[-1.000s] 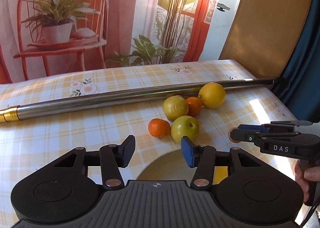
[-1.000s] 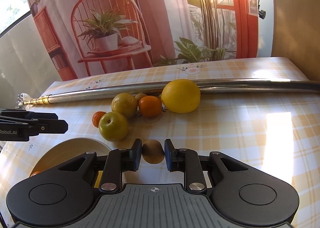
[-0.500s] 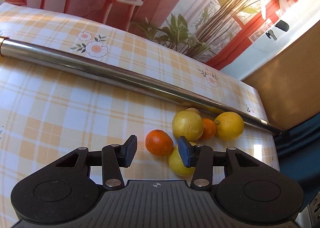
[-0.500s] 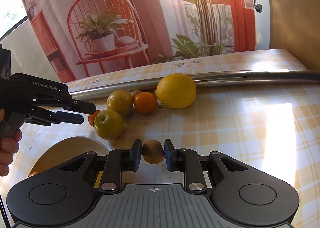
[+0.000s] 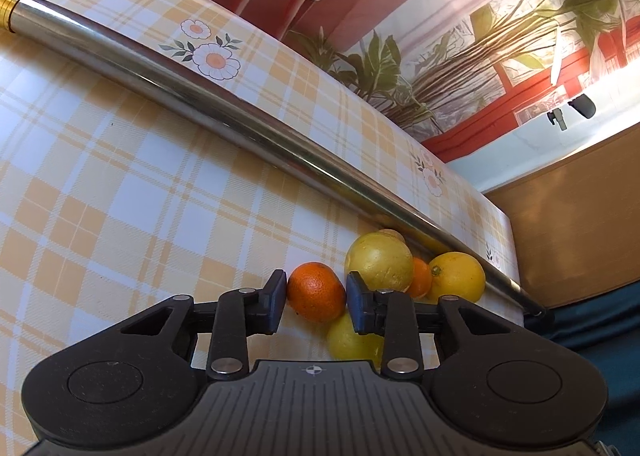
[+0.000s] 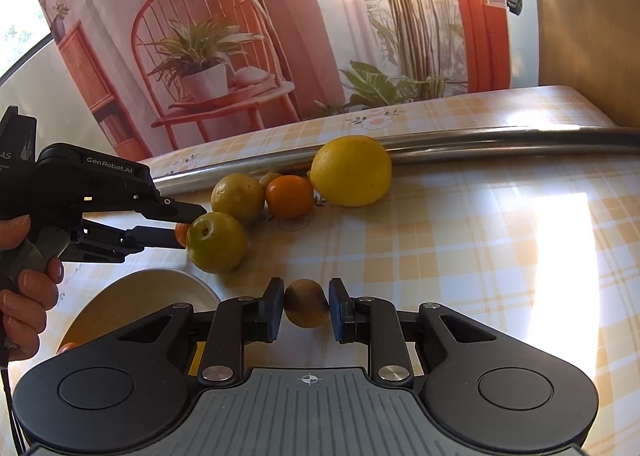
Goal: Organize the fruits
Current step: 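Grasp a mandarin with the left tool while the right tool holds the kiwi, then carry the mandarin and the kiwi over the white plate with both tools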
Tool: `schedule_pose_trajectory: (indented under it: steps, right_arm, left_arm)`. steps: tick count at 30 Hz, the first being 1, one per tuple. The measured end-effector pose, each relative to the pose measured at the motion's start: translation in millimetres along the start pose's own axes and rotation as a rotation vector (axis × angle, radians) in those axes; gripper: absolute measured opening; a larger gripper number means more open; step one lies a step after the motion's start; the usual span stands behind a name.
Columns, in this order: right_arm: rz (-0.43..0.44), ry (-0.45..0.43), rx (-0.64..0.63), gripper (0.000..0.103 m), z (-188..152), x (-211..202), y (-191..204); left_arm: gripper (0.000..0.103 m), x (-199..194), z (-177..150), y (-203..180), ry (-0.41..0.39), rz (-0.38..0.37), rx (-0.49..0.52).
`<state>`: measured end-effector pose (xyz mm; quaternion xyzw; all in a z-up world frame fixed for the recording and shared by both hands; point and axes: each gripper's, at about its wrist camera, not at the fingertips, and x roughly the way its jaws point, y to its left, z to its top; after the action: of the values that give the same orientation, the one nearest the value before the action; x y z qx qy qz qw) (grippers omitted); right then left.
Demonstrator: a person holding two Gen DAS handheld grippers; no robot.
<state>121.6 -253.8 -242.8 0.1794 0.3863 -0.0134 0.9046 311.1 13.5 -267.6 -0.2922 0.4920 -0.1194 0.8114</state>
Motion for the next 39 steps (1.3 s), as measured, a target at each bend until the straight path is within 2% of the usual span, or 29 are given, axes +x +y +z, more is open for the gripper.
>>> schedule_pose_trajectory:
  steps: [4,10,16,27,33,39]
  right_arm:
    - [0.005,-0.003,0.006,0.022,0.3,-2.2,0.6]
    - [0.015,-0.017,0.014,0.022,-0.1,-8.6,3.2]
    - [0.035,-0.046,0.024,0.022,-0.6,-23.9,8.9]
    - [0.07,-0.072,0.012,0.022,-10.2,-52.9,27.9]
    - [0.091,-0.068,-0.015,0.022,-19.9,-63.6,41.8]
    - [0.11,-0.059,-0.037,0.022,-29.4,-73.0,51.8]
  left_arm:
    - [0.033,-8.6,-3.4,5.8,-0.016,-0.002,-0.015]
    - [0.033,-32.3,-6.4,3.3,-0.061,0.01,0.071]
    - [0.033,-64.8,-19.4,-5.0,-0.081,0.004,0.208]
    - [0.033,-119.4,-69.7,-8.2,-0.104,-0.011,0.493]
    - [0.033,-129.5,-92.4,-5.8,-0.099,-0.003,0.584]
    - [0.033,-126.8,-101.6,0.1,-0.079,0.025,0.619]
